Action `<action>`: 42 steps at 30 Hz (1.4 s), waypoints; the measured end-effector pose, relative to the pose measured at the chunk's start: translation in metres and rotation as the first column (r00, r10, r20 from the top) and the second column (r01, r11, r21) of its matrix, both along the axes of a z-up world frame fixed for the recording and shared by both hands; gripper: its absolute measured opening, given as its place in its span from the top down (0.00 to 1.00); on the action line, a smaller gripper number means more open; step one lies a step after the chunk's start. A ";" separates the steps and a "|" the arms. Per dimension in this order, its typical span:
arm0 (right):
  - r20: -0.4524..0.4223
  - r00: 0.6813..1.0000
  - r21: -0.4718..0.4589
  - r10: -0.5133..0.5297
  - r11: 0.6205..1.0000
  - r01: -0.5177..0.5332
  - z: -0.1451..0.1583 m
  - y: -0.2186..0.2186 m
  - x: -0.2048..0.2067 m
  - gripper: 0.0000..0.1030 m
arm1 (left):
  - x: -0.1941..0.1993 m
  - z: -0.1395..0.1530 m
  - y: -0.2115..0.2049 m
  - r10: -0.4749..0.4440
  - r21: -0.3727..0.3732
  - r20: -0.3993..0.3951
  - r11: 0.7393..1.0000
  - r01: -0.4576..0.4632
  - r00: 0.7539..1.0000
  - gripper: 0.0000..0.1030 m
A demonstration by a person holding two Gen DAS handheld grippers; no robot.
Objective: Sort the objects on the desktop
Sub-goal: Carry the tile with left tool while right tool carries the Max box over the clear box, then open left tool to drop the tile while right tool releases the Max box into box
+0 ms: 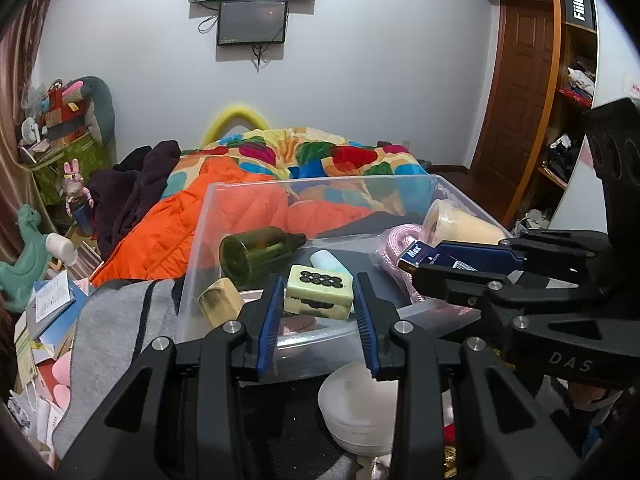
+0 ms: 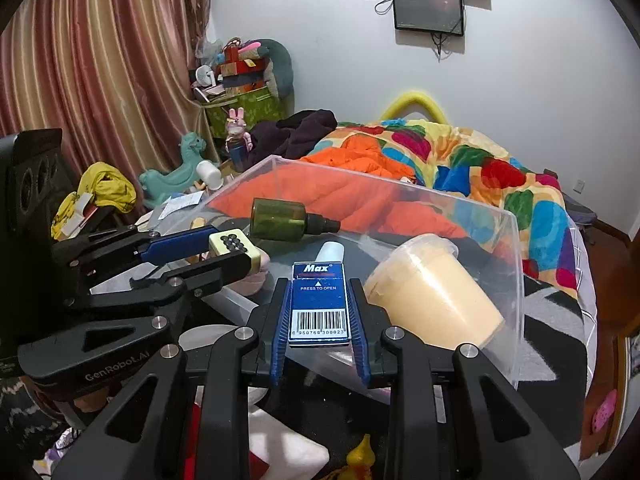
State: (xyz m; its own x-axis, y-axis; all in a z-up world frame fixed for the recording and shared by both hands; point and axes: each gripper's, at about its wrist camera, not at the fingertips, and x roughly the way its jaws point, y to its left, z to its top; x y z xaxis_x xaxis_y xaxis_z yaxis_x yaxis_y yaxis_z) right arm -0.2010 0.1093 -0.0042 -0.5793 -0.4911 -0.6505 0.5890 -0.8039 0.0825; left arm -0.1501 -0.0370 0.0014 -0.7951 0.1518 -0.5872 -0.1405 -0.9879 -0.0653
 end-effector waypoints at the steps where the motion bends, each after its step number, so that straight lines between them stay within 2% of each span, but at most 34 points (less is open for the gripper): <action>1: 0.001 1.000 0.000 0.001 1.000 -0.001 0.000 0.000 0.000 0.76 | 0.001 0.000 0.001 0.001 -0.011 -0.004 1.000 -0.001 1.000 0.67; 8: 0.015 1.000 -0.016 -0.013 1.000 0.013 -0.002 0.000 -0.004 0.76 | 0.000 0.002 0.003 0.013 -0.016 0.008 1.000 -0.013 1.000 0.64; 15: 0.017 1.000 -0.027 -0.004 1.000 0.005 0.004 0.002 0.003 0.68 | 0.003 0.009 -0.001 0.017 -0.001 0.007 1.000 -0.017 1.000 0.63; 20: 0.006 1.000 -0.029 0.007 1.000 -0.007 0.010 0.007 0.015 0.68 | 0.011 0.017 -0.007 0.012 0.038 0.008 0.999 -0.012 1.000 0.56; 25: -0.007 1.000 -0.039 -0.010 0.999 0.010 0.016 0.019 0.025 0.56 | 0.026 0.024 -0.006 0.006 0.030 0.000 1.000 -0.006 1.000 0.46; 29: -0.008 0.999 -0.044 -0.033 0.998 0.032 0.018 0.032 0.033 0.56 | 0.041 0.027 -0.001 -0.011 0.023 0.002 1.000 0.011 1.000 0.43; 36: -0.008 0.997 -0.003 -0.079 0.997 0.079 0.008 0.054 0.045 0.56 | 0.073 0.030 0.012 -0.042 -0.029 -0.005 0.999 0.042 0.999 0.29; 42: 0.021 0.994 0.019 -0.104 0.994 0.103 -0.013 0.069 0.053 0.56 | 0.096 0.026 0.017 -0.067 -0.038 0.030 0.997 0.068 0.997 0.28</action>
